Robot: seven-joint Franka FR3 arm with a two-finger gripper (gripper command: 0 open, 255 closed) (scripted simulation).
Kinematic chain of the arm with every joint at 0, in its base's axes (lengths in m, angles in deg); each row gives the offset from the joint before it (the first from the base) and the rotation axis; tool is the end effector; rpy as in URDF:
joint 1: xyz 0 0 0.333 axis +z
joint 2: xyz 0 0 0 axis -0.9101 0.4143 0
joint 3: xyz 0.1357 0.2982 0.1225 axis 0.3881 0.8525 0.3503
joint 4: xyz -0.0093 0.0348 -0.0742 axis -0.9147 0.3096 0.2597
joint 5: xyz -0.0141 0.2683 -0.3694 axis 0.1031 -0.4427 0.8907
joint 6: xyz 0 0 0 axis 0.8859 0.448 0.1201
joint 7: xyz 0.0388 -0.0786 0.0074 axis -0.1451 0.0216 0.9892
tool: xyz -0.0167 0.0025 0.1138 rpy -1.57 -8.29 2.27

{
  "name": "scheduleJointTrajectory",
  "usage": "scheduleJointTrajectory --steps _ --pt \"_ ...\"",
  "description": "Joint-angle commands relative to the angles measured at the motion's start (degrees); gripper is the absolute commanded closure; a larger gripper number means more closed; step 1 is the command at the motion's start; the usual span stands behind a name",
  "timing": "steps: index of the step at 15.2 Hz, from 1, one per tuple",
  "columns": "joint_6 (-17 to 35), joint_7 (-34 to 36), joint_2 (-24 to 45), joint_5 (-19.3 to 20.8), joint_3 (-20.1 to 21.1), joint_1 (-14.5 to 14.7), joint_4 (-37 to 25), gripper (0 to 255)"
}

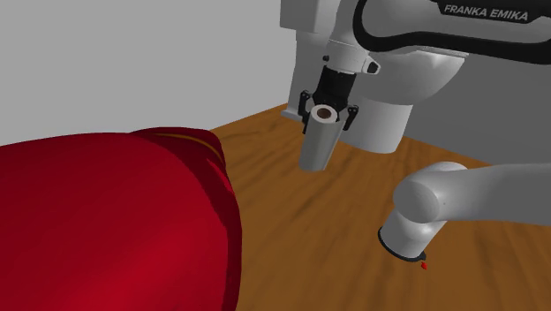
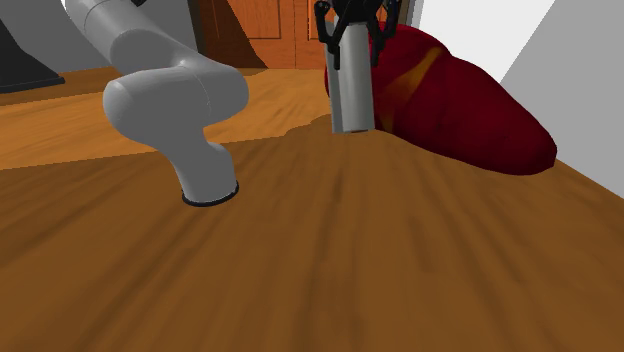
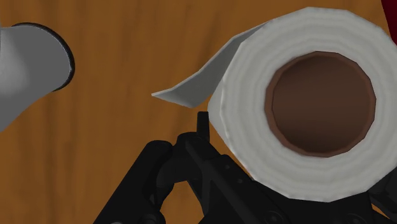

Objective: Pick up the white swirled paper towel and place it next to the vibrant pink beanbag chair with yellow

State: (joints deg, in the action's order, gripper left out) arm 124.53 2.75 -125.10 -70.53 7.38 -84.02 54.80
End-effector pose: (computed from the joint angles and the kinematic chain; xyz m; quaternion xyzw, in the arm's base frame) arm 0.3217 0.0935 0.5607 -0.8027 0.5956 -0.0197 0.0242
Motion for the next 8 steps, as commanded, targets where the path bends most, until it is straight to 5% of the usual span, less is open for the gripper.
scheduleJointTrajectory --steps 1,8 --pt "1.6 -0.1 -0.1 -0.5 0.6 0.2 1.6 255" --pt "6.3 -0.5 -0.9 -2.2 2.3 1.0 7.2 255"
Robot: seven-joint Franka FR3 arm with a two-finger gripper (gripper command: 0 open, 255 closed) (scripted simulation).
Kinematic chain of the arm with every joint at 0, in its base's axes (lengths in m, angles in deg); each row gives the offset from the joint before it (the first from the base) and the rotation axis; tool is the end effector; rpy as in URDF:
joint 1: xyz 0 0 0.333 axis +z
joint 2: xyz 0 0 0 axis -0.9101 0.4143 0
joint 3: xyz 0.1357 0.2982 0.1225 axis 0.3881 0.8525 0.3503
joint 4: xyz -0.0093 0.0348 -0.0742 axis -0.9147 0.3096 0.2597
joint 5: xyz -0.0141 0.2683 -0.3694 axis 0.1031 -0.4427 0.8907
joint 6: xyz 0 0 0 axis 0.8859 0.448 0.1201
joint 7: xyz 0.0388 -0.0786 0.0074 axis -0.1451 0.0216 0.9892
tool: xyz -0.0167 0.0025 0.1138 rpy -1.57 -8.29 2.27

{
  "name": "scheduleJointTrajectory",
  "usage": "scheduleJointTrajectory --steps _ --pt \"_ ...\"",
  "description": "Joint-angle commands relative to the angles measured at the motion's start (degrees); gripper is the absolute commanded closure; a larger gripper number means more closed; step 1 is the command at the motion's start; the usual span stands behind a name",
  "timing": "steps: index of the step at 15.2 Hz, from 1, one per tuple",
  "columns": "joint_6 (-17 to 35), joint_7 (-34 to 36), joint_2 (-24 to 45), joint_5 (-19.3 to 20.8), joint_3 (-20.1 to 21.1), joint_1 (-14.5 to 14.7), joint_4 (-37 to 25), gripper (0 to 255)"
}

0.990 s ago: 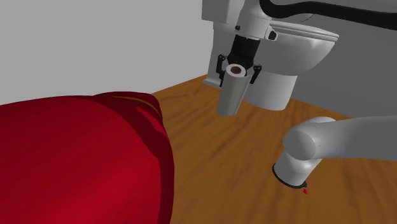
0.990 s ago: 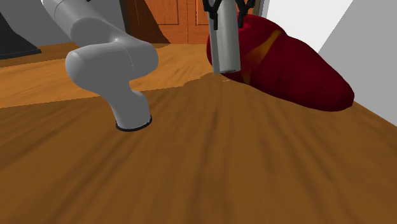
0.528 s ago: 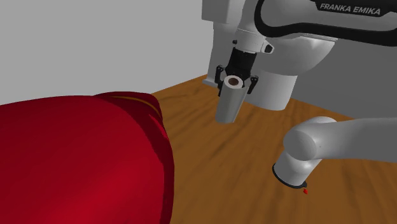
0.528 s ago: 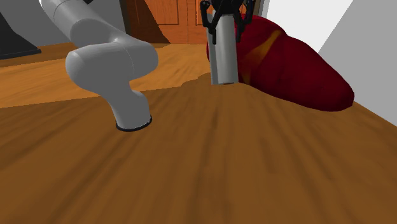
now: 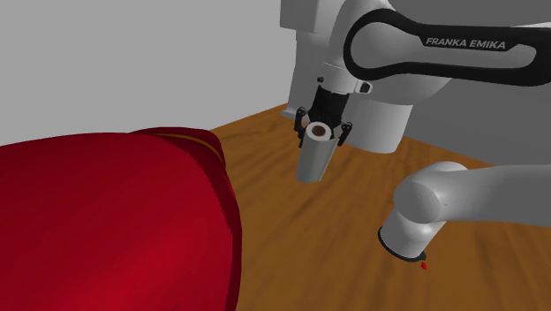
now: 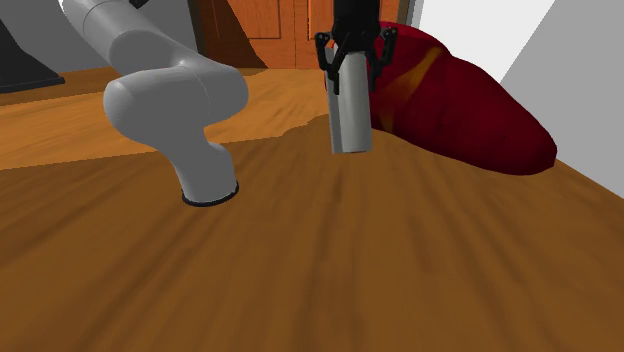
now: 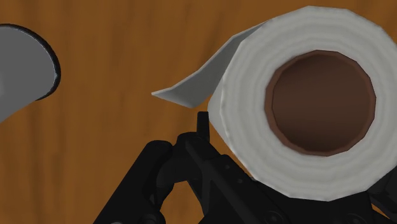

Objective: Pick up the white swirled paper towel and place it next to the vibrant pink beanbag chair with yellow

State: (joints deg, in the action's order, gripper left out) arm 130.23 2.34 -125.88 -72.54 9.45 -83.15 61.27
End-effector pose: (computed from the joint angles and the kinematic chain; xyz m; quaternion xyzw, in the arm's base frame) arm 0.3224 0.0932 0.5103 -0.8026 0.5956 -0.0197 0.0243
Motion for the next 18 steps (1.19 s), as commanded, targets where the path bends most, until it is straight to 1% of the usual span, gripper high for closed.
scheduleJointTrajectory --steps 1,10,18 --pt "1.3 -0.1 -0.1 -0.5 0.5 0.2 1.4 255" --pt "8.1 -0.5 0.2 -3.2 3.2 1.4 7.9 255" --pt "14.8 -1.0 2.0 -6.1 6.2 2.4 12.9 255"
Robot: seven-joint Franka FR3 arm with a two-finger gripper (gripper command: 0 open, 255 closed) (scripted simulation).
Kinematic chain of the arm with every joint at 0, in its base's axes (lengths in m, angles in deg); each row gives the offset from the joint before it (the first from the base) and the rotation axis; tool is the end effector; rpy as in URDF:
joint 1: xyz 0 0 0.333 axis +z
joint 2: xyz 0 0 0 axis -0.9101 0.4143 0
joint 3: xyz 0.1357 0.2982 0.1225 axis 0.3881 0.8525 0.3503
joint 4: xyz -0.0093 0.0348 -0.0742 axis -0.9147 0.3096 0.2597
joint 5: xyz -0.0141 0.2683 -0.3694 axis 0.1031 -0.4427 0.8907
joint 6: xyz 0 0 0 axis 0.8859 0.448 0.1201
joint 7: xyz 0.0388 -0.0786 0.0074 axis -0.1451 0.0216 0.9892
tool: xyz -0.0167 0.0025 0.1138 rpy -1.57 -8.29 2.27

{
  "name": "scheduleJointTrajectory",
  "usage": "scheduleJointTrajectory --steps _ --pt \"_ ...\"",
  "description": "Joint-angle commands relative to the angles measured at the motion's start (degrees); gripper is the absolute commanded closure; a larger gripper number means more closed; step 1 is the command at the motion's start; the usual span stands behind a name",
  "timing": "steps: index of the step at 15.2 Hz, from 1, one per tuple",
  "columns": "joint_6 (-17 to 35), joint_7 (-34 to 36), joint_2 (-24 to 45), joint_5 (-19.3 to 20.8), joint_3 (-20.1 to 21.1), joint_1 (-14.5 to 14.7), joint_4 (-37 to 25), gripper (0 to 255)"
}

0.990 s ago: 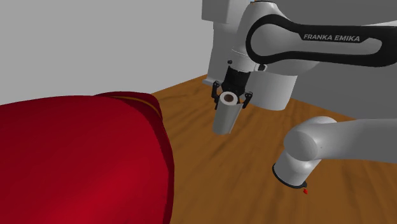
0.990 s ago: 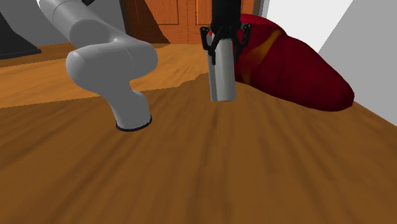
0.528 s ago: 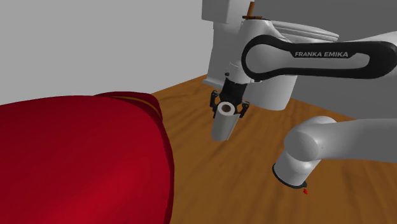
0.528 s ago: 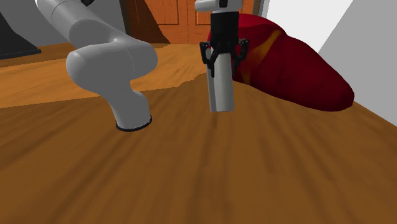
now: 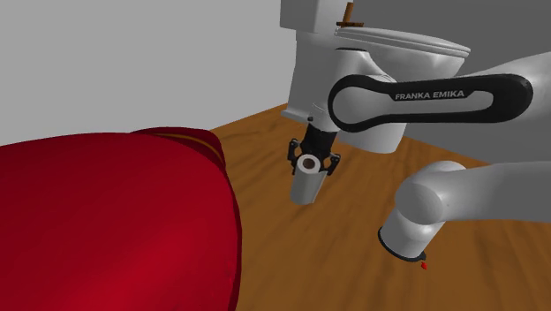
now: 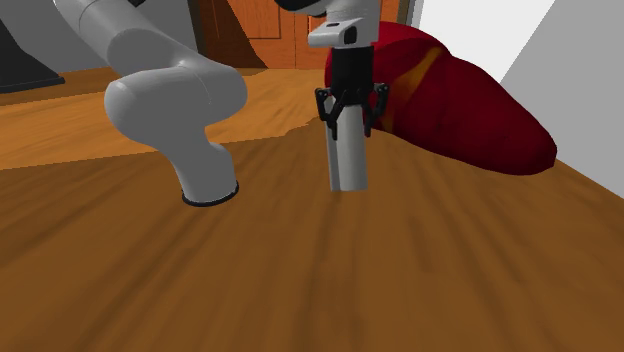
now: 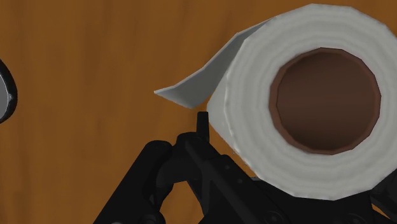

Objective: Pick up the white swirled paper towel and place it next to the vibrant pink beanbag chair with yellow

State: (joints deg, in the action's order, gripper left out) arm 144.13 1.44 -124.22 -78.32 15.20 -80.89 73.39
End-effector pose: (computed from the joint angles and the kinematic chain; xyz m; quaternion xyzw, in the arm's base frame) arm 0.3197 0.0925 0.4033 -0.8028 0.5952 -0.0213 0.0261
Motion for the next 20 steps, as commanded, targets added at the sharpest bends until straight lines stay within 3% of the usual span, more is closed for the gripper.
scheduleJointTrajectory --steps 1,12,20 --pt "1.8 -0.1 0.7 -0.7 0.8 0.2 1.4 255" --pt "12.6 -1.0 6.4 -5.4 5.5 1.1 6.7 255" --pt "12.5 -1.0 6.3 -5.5 5.6 1.1 6.7 255"
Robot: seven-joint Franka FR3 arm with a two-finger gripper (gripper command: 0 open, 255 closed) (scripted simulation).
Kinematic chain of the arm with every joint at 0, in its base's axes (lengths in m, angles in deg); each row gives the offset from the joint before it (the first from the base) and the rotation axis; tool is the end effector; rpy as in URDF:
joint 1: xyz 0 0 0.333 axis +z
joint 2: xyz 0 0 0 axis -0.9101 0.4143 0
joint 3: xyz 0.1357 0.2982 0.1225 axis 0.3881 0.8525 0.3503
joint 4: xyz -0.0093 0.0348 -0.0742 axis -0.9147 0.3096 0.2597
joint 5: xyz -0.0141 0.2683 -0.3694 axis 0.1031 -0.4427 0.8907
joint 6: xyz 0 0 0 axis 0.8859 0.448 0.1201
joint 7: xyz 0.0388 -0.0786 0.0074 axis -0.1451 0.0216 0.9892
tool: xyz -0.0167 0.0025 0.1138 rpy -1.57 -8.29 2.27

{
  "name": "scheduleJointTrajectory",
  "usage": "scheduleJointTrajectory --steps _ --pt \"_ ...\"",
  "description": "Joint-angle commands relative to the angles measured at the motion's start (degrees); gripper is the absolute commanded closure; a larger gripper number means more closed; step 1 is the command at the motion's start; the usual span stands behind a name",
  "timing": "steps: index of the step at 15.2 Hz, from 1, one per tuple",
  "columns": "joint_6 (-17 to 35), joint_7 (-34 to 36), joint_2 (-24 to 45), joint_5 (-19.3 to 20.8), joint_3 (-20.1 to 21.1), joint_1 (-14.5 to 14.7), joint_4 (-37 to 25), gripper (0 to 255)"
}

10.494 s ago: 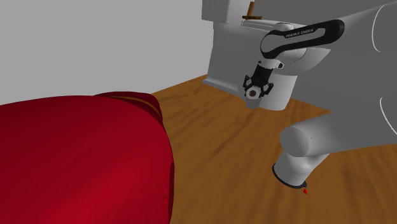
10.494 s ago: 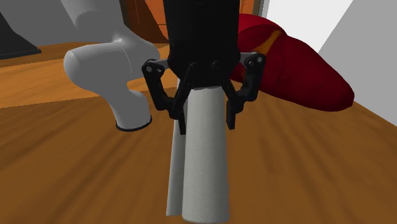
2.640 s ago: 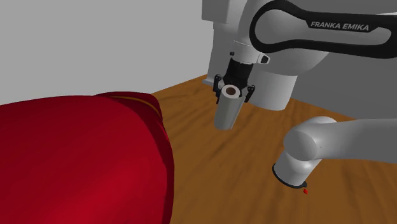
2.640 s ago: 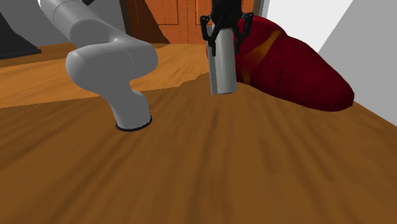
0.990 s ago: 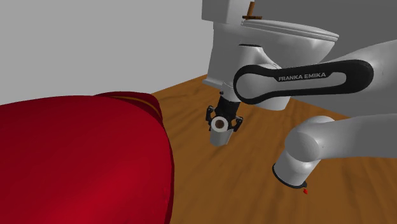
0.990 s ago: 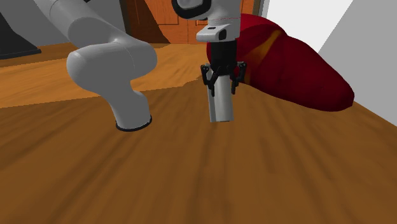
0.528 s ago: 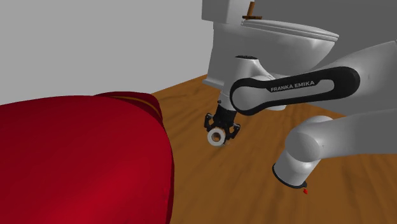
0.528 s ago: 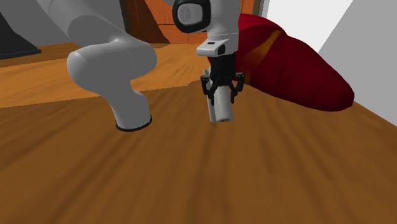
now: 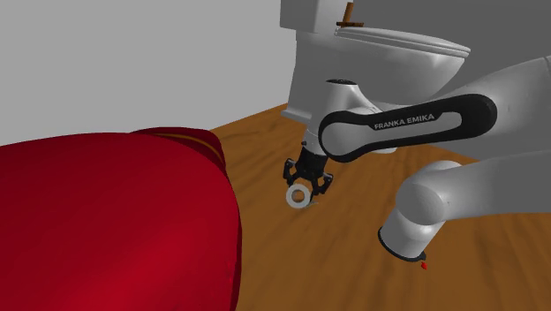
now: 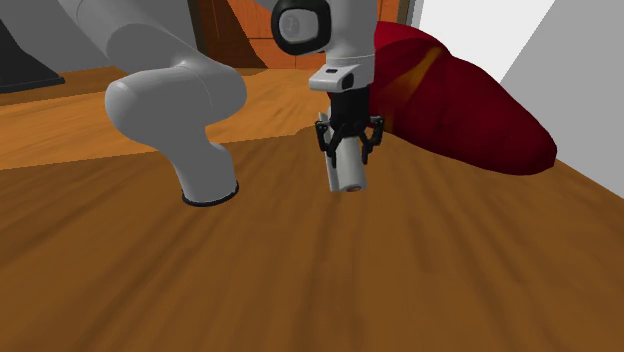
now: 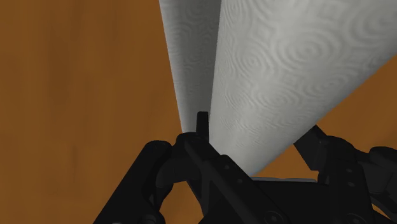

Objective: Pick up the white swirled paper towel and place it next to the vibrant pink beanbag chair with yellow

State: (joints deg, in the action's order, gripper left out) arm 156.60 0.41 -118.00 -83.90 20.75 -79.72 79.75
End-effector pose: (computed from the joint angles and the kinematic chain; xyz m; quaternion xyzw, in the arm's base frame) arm 0.3163 0.0928 0.3278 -0.8033 0.5945 -0.0214 0.0276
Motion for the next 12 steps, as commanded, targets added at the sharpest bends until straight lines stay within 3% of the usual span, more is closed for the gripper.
scheduleJointTrajectory --steps 1,6,10,12 --pt "0.1 0.0 0.1 0.1 0.0 -0.1 0.4 0" --pt "0.1 0.0 0.1 0.1 0.1 -0.1 0.4 0" --pt "-10.0 0.7 -5.9 4.2 -4.3 -0.7 -3.9 0" --pt "-10.0 0.7 -5.9 4.2 -4.4 -0.7 -3.9 0"
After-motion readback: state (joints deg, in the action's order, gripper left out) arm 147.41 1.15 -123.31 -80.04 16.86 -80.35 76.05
